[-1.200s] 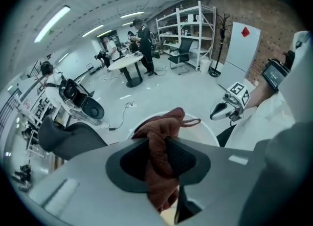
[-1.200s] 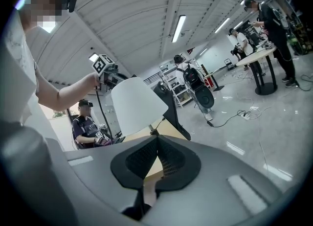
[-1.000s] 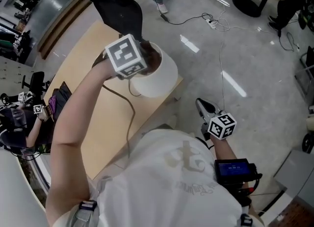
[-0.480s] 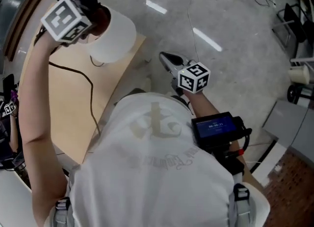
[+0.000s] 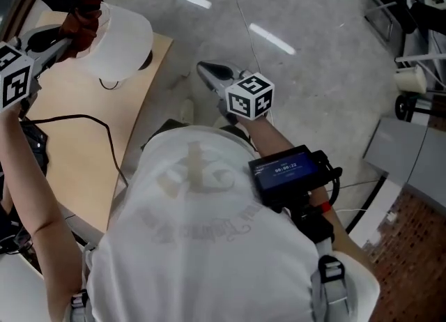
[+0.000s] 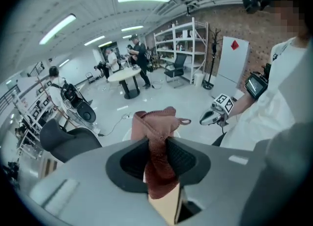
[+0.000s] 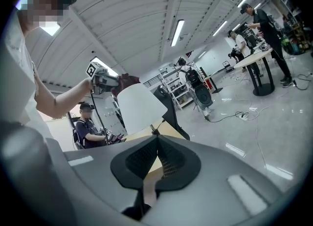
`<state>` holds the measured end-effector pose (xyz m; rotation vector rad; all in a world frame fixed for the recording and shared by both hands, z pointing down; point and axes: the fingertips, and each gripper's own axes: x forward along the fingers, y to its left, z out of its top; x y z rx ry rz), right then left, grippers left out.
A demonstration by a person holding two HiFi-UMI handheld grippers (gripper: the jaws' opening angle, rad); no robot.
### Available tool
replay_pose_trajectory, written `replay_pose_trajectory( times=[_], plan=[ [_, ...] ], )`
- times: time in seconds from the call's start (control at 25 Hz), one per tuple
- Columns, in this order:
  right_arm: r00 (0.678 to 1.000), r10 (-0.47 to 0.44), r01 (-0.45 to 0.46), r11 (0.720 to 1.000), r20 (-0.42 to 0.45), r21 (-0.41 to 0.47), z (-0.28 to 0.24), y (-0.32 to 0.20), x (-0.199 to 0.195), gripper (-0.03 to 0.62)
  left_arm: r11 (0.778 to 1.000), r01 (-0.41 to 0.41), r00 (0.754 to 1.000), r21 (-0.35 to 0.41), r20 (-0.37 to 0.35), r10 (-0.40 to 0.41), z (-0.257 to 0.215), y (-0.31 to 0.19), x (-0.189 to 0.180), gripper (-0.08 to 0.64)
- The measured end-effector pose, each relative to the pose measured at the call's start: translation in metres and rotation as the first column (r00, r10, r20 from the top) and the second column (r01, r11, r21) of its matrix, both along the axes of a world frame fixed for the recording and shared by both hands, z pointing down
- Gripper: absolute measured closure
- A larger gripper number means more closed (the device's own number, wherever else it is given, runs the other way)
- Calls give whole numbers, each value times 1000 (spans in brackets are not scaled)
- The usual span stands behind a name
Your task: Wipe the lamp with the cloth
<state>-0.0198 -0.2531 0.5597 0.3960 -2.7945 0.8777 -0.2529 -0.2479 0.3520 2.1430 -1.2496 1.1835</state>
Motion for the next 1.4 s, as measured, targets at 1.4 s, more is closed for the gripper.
replay_pose_trajectory(
  times=[1.4],
  plan=[
    [998, -52, 56, 991, -38, 123, -44, 54, -45, 578, 559, 660, 749, 502, -500, -435, 40, 140, -71, 453]
  ],
)
